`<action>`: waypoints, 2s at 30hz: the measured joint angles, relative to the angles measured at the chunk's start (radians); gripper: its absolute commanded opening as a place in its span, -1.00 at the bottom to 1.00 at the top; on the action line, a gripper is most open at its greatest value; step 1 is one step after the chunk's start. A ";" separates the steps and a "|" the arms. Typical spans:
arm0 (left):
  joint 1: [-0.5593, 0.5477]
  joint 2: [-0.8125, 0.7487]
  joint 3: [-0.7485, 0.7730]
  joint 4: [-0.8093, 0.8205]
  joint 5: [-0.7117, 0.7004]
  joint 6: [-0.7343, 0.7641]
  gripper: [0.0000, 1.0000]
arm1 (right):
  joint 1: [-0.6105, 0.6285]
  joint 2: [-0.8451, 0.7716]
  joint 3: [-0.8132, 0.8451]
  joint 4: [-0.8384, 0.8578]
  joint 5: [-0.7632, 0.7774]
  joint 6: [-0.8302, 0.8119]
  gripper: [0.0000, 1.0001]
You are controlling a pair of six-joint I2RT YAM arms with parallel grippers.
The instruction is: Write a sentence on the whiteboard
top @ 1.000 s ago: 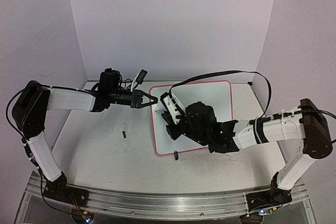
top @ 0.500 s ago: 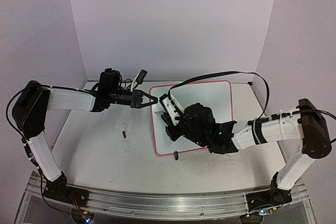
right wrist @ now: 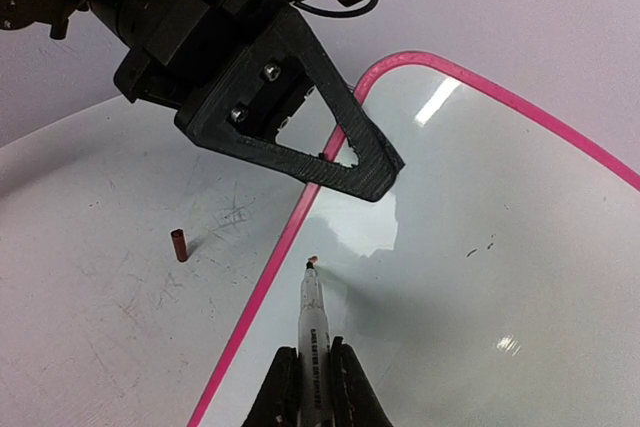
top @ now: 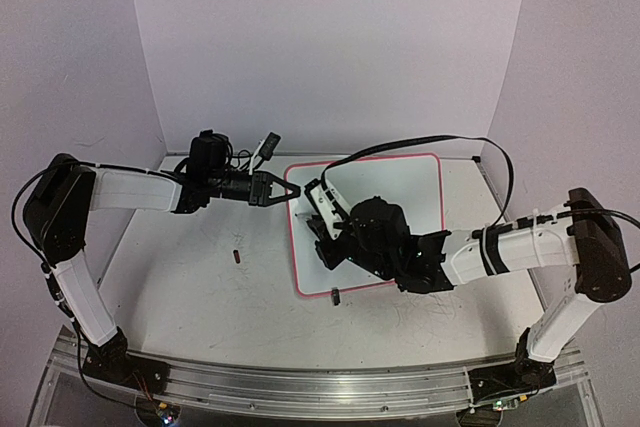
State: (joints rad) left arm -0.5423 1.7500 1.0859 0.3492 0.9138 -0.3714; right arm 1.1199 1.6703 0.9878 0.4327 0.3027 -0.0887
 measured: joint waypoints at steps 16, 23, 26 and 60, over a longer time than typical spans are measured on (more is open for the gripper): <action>0.000 0.000 0.000 0.000 0.000 0.000 -1.00 | 0.002 0.000 0.000 -0.013 -0.003 0.044 -1.00; 0.000 0.000 0.000 0.000 0.000 0.000 -1.00 | 0.009 0.000 -0.010 -0.017 -0.005 0.063 -1.00; 0.000 0.000 0.000 0.000 0.000 0.001 -1.00 | 0.014 0.000 -0.017 -0.022 -0.005 0.073 -1.00; 0.000 0.000 0.000 0.000 0.000 0.001 -1.00 | 0.024 -0.030 -0.003 -0.011 -0.005 0.091 -1.00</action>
State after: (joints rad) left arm -0.5426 1.7496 1.0859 0.3492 0.9142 -0.3706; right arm 1.1439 1.6401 0.9847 0.4219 0.2978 0.0025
